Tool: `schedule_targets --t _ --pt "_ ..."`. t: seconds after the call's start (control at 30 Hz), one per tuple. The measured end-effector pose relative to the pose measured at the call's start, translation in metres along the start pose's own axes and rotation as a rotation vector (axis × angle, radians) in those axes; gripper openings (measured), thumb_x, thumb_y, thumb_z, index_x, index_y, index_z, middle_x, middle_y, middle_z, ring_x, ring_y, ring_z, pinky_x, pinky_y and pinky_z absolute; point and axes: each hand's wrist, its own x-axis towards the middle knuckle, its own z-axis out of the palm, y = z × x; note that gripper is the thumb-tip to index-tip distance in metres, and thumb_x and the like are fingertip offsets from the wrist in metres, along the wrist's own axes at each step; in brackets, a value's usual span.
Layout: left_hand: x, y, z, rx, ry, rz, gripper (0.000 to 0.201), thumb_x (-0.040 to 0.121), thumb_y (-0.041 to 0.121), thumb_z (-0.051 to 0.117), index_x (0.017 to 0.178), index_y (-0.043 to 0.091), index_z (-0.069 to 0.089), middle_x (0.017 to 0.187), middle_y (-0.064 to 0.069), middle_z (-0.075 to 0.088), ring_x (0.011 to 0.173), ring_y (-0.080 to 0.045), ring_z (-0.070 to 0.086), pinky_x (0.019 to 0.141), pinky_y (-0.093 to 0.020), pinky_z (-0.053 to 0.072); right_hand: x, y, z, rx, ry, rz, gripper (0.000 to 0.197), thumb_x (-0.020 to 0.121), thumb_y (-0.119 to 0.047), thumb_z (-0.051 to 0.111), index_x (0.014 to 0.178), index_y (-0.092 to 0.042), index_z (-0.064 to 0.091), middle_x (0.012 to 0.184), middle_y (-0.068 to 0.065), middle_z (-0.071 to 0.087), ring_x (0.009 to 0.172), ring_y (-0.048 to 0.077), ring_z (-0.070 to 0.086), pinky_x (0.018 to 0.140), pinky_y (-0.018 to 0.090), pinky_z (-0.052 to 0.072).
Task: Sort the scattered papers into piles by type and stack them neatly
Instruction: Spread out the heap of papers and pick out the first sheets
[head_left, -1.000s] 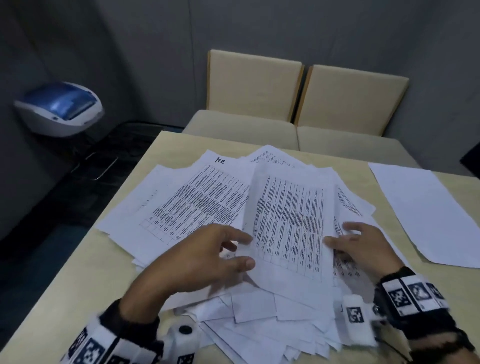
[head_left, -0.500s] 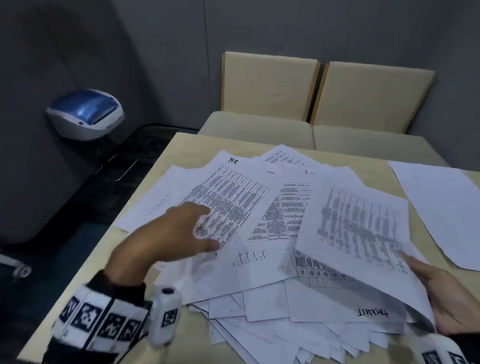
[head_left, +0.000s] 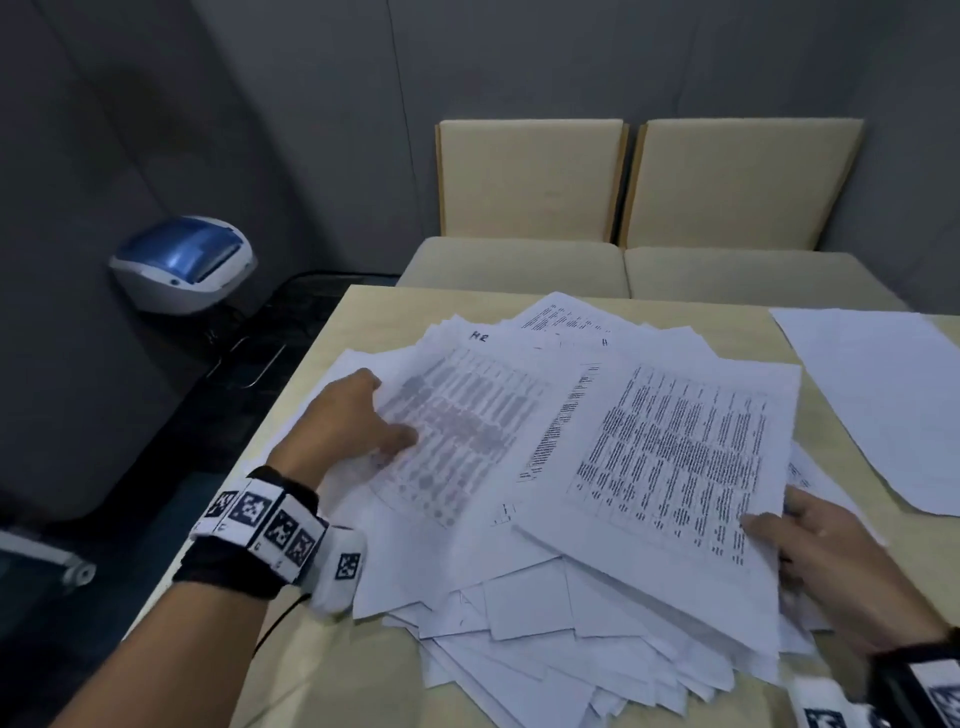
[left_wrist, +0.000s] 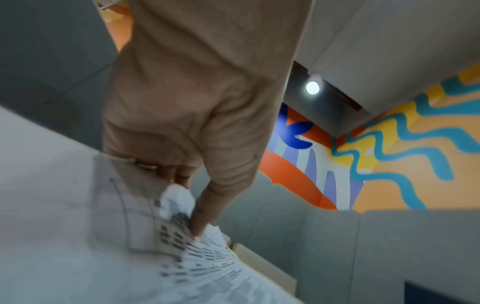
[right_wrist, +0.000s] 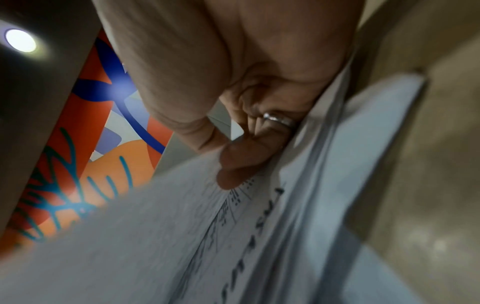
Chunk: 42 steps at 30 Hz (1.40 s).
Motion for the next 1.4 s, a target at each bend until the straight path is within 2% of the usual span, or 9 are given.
schedule_targets --t 0.1,0.27,0.6,0.73,0.83,0.93,1.13,1.3,1.4 --pt "-0.010 0.012 0.007 -0.291 0.002 0.064 0.023 0.093 0.032 0.077 0.105 0.017 0.064 0.098 -0.006 0.071 0.062 -0.018 0.063 0.056 -0.028 0.049 0.001 0.003 0.002 -0.010 0.006 0.021 0.021 0.101 -0.001 0.054 0.113 -0.004 0.071 0.098 0.013 0.081 0.090 0.041 0.077 0.075 0.040 0.055" --pt "-0.039 0.047 0.031 -0.372 -0.210 0.203 0.009 0.096 0.021 0.072 0.096 0.014 0.067 0.075 -0.003 0.074 0.058 -0.012 0.067 0.058 -0.024 0.052 -0.002 -0.005 0.002 0.145 0.039 -0.003 0.017 0.098 0.004 0.050 0.097 0.003 0.067 0.092 0.021 0.075 0.072 0.033 0.071 0.074 0.037 0.049" --pt "-0.055 0.088 0.066 -0.977 -0.211 0.158 0.021 0.099 0.010 0.069 0.119 0.014 0.070 0.110 -0.007 0.080 0.103 -0.027 0.077 0.097 -0.050 0.059 -0.012 -0.006 0.009 0.118 0.065 -0.077 0.021 0.095 0.006 0.048 0.088 0.002 0.067 0.062 0.003 0.075 0.047 0.009 0.067 0.059 0.031 0.048" --pt "-0.065 0.105 0.084 -0.750 -0.213 0.204 0.031 0.101 0.021 0.066 0.131 0.018 0.060 0.120 0.001 0.074 0.097 -0.015 0.074 0.076 -0.028 0.061 -0.004 -0.001 0.012 0.300 -0.007 0.000 0.050 0.086 -0.040 0.061 0.118 -0.002 0.070 0.115 0.025 0.074 0.102 0.039 0.075 0.103 0.062 0.052" --pt "-0.073 0.123 0.094 -0.550 -0.283 0.266 0.039 0.102 0.029 0.065 0.138 0.020 0.051 0.124 0.004 0.067 0.096 -0.014 0.068 0.075 -0.028 0.055 -0.007 -0.004 0.014 0.320 -0.088 0.020 0.055 0.091 -0.058 0.067 0.125 -0.015 0.072 0.114 0.012 0.079 0.106 0.036 0.075 0.107 0.058 0.049" --pt "-0.056 0.133 0.080 -0.334 -0.363 0.353 0.041 0.097 0.039 0.071 0.128 0.016 0.057 0.105 0.006 0.065 0.073 -0.018 0.066 0.060 -0.032 0.054 -0.002 0.004 0.006 0.018 -0.018 -0.135 0.095 0.040 -0.077 0.091 0.110 -0.014 0.077 0.104 0.003 0.082 0.097 0.027 0.079 0.100 0.054 0.055" --pt "0.038 0.112 0.030 0.328 -0.183 0.408 0.098 0.076 0.070 0.078 0.151 0.019 0.042 0.154 -0.009 0.042 0.139 -0.033 0.043 0.115 -0.051 0.038 0.004 0.002 -0.009 0.294 0.050 0.015 0.017 0.099 -0.018 0.066 0.112 -0.010 0.075 0.104 0.011 0.080 0.096 0.031 0.077 0.086 0.041 0.058" --pt "0.065 0.097 0.025 0.355 -0.173 0.404 0.109 0.058 0.080 0.081 0.142 0.015 0.052 0.138 -0.005 0.057 0.123 -0.028 0.055 0.099 -0.040 0.048 0.011 -0.003 -0.026 0.742 -0.122 0.194 0.084 0.018 -0.018 0.107 0.085 -0.009 0.058 0.058 -0.003 0.054 0.039 0.006 0.047 0.035 0.016 0.039" --pt "0.072 0.099 0.026 0.383 -0.138 0.453 0.070 0.072 0.070 0.081 0.112 0.016 0.062 0.111 -0.001 0.066 0.099 -0.024 0.060 0.079 -0.034 0.046 0.013 -0.004 -0.030 0.816 -0.153 0.232 0.062 0.036 -0.017 0.103 0.080 -0.007 0.060 0.062 0.001 0.052 0.040 0.008 0.047 0.035 0.017 0.039"
